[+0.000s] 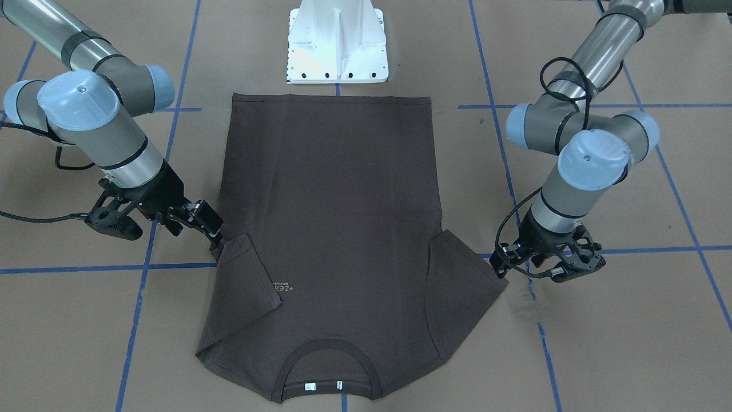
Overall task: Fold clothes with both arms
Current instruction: 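Grasp the sleeve nearest the left gripper and fold it inward while right gripper holds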
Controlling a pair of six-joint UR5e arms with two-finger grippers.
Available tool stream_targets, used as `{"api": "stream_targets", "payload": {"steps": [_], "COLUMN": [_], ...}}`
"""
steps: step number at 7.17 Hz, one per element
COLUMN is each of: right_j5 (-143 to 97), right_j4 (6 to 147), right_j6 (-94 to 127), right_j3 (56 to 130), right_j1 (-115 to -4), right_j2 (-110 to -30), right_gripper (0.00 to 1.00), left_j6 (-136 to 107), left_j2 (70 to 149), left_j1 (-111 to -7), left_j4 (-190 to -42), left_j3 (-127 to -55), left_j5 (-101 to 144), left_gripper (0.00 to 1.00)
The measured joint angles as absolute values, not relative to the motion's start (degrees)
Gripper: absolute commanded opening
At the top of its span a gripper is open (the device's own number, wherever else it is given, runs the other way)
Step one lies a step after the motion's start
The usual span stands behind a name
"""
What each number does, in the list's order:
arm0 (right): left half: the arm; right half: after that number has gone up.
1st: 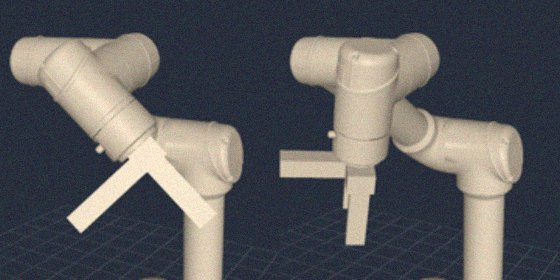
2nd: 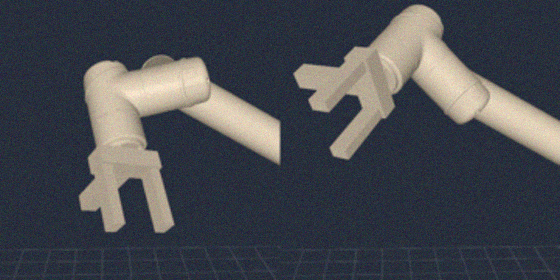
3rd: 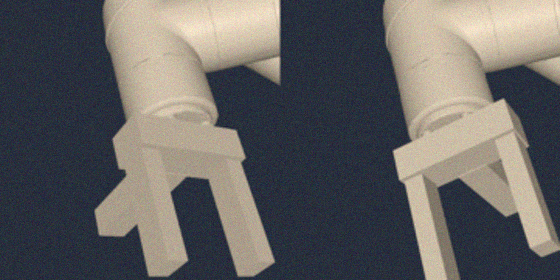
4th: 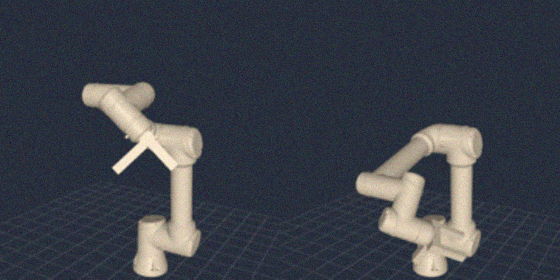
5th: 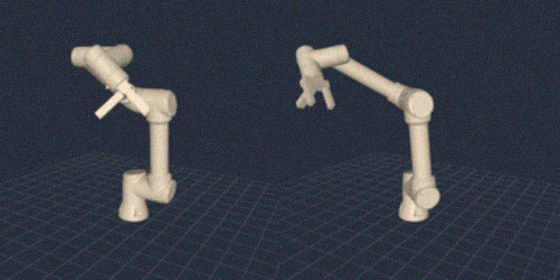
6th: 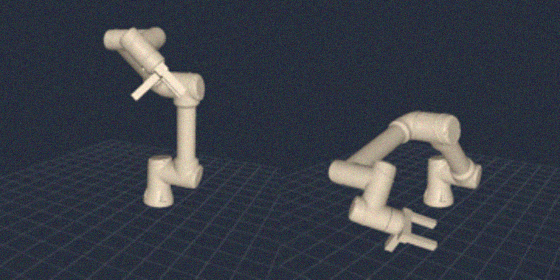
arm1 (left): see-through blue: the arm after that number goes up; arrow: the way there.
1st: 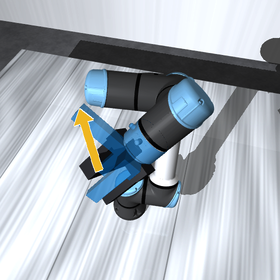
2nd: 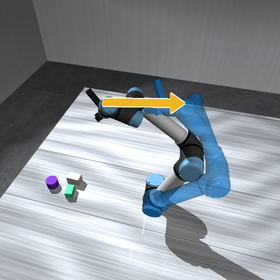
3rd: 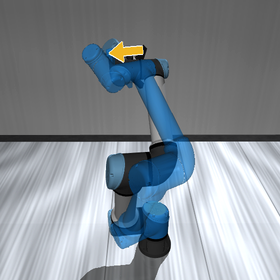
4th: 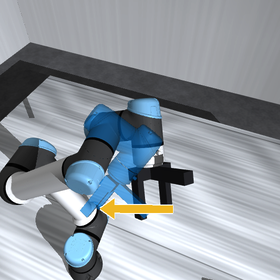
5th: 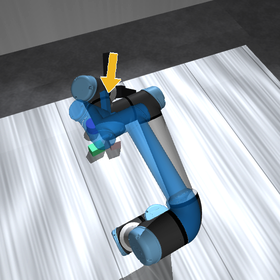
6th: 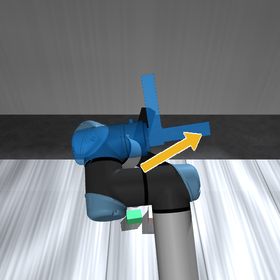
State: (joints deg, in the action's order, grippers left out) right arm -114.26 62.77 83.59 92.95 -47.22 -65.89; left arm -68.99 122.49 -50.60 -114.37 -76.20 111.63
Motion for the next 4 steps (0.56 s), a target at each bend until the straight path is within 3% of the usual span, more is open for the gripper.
{"api": "stream_targets", "payload": {"steps": [2,4], "right_j5": [-114.18,-114.17], "right_j4": [62.76,62.71], "right_j6": [83.62,83.61], "right_j3": [93.04,93.01], "right_j1": [-47.11,-47.01], "right_j2": [-65.92,-65.96], "right_gripper": [1.0,1.0], "left_j6": [-69.19,-69.27], "left_j2": [123.54,123.77], "left_j1": [-49.52,-48.41], "left_j4": [-118.05,-119.0], "left_j3": [-71.83,-70.8], "left_j5": [109.15,108.78], "left_gripper": [0.83,0.75]}}
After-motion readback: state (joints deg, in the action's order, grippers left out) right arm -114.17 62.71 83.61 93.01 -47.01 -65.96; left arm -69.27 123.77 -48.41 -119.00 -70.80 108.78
